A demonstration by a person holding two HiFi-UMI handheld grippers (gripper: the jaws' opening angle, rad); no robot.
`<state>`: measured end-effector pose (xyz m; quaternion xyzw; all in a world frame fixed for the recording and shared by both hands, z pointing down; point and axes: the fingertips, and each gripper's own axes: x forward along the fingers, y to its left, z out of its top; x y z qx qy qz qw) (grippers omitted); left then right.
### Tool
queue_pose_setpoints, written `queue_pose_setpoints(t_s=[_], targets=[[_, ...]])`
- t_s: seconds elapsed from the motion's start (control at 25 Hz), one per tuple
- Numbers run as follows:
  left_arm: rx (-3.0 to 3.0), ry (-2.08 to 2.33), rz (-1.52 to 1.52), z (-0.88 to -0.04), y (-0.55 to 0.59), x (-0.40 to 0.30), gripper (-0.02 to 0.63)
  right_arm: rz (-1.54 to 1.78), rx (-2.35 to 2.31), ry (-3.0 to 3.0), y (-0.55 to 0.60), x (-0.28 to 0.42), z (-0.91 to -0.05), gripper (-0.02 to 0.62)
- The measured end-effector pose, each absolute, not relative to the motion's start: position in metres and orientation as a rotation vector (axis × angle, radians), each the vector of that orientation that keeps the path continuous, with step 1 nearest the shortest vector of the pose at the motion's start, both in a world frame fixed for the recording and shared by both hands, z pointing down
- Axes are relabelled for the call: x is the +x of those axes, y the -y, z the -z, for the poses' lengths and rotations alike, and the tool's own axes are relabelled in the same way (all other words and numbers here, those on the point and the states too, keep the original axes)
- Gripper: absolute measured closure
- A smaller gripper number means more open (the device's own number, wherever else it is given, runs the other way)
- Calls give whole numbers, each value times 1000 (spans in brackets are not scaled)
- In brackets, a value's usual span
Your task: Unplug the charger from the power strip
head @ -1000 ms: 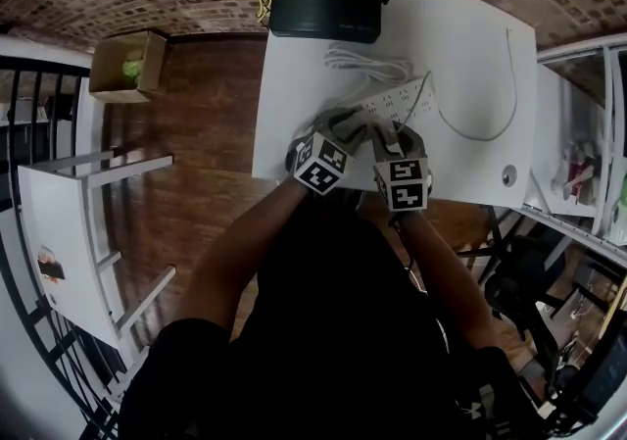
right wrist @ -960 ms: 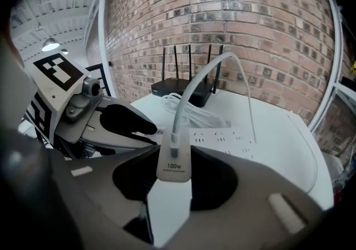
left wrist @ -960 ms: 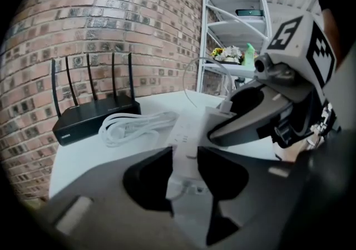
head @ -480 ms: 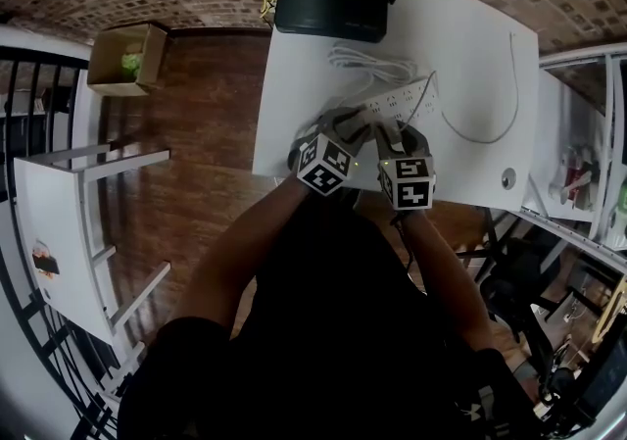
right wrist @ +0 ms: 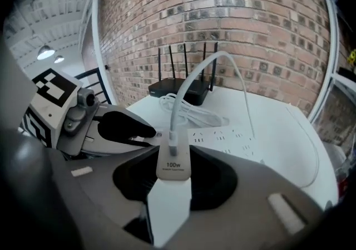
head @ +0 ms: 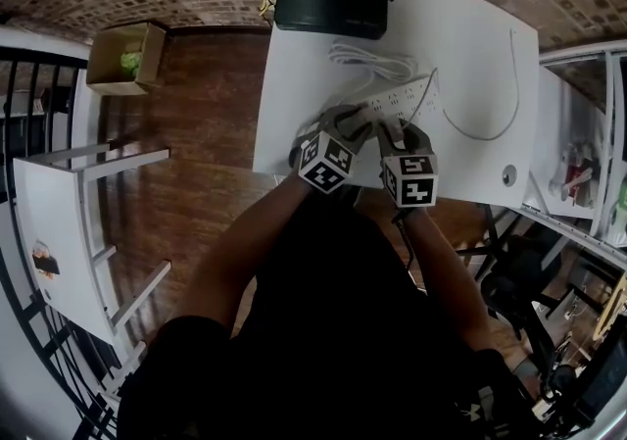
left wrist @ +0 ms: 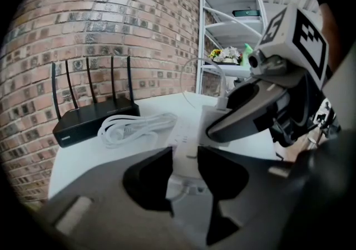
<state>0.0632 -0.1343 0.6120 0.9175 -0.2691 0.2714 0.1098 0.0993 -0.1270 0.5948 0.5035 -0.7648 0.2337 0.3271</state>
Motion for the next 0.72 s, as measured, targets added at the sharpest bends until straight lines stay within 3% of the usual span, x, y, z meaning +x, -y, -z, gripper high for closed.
queue_pose_setpoints(t_s=[0.72], targets=[[2691, 797, -800, -612, 134, 64, 462, -655, 1334, 2020, 126, 101, -596, 456]])
